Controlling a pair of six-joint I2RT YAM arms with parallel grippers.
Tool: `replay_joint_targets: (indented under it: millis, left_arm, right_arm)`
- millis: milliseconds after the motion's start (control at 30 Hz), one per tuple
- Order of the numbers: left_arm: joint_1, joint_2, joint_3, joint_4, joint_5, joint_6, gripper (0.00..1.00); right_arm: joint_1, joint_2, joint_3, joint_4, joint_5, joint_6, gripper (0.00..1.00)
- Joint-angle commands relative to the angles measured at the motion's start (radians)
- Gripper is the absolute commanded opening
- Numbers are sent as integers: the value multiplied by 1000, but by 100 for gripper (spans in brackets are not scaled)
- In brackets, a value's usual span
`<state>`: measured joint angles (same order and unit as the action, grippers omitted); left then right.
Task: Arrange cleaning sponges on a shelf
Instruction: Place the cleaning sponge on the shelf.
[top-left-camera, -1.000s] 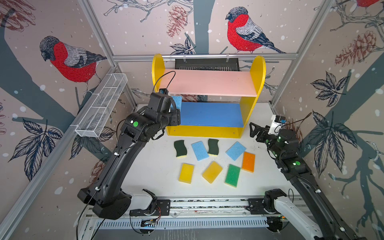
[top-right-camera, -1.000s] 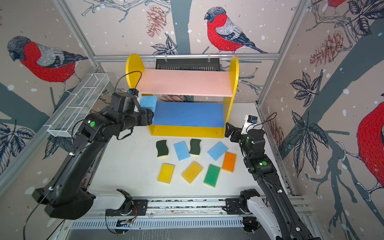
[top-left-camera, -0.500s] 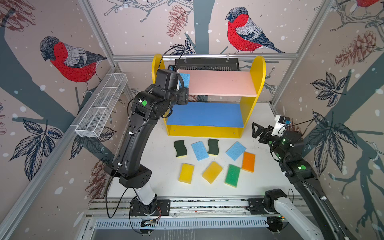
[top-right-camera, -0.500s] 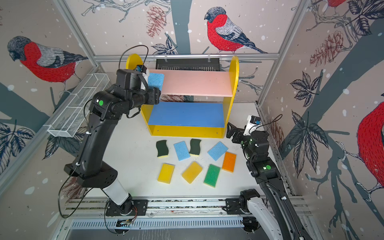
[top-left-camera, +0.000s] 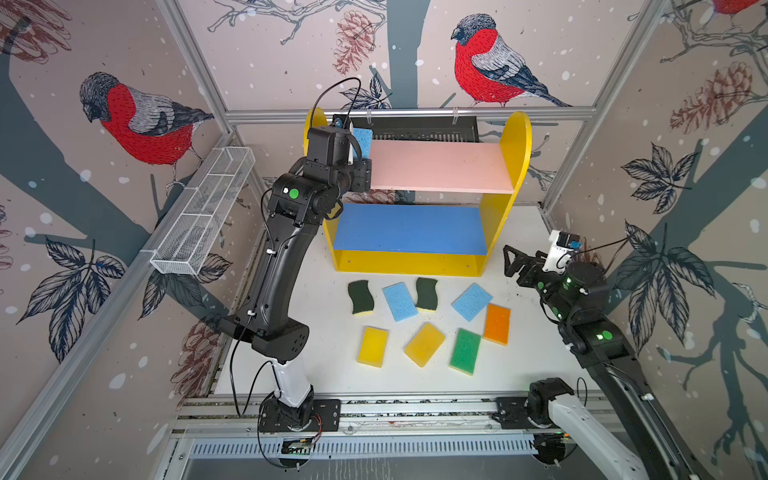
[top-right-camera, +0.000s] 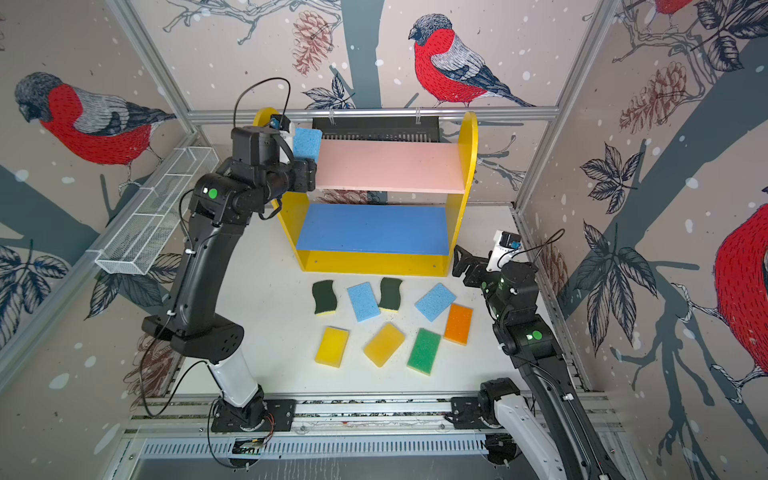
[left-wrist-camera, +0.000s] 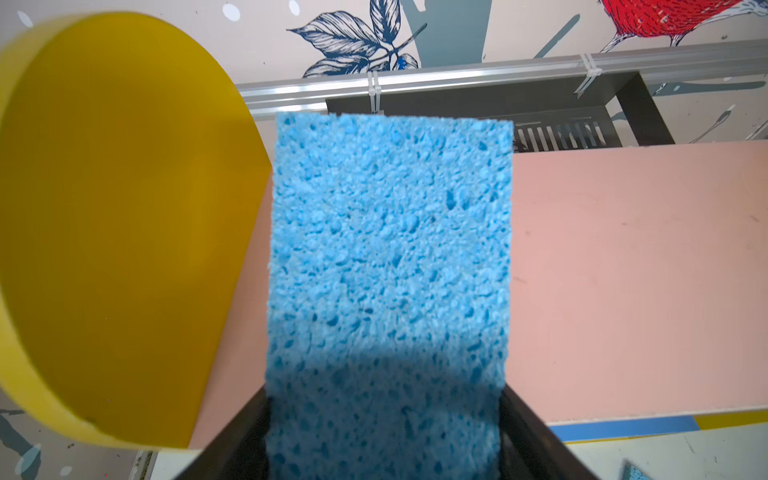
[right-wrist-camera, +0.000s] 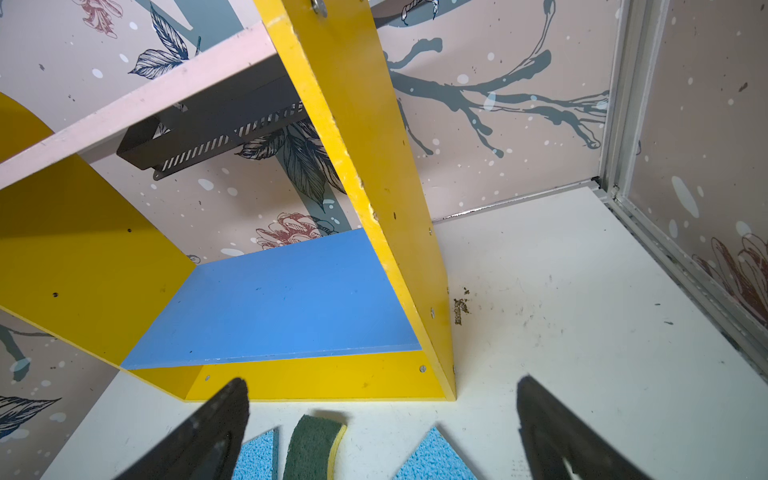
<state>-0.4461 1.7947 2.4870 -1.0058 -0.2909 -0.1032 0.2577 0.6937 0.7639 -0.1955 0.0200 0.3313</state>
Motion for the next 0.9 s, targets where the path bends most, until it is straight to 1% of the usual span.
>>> replay_joint_targets:
  millis: [0,133,333,500,867]
  left_arm:
    - [4,-8,-17,99,-6,31,75]
    - [7,8,-42,119,-33,25,75]
    - [9,33,-61,151,-44,-2,74]
    - [10,23,-106,200,-37,1,75]
    - [17,41,-142,226,-41,-46,76]
  right_arm:
    - [3,1,-12,21,20,-16,100]
    - [3,1,-21,25,22,-8,100]
    - [4,3,-34,36,10,12,100]
    - [7,11,-34,38,9,3,100]
    - [9,15,-49,45,3,5,100]
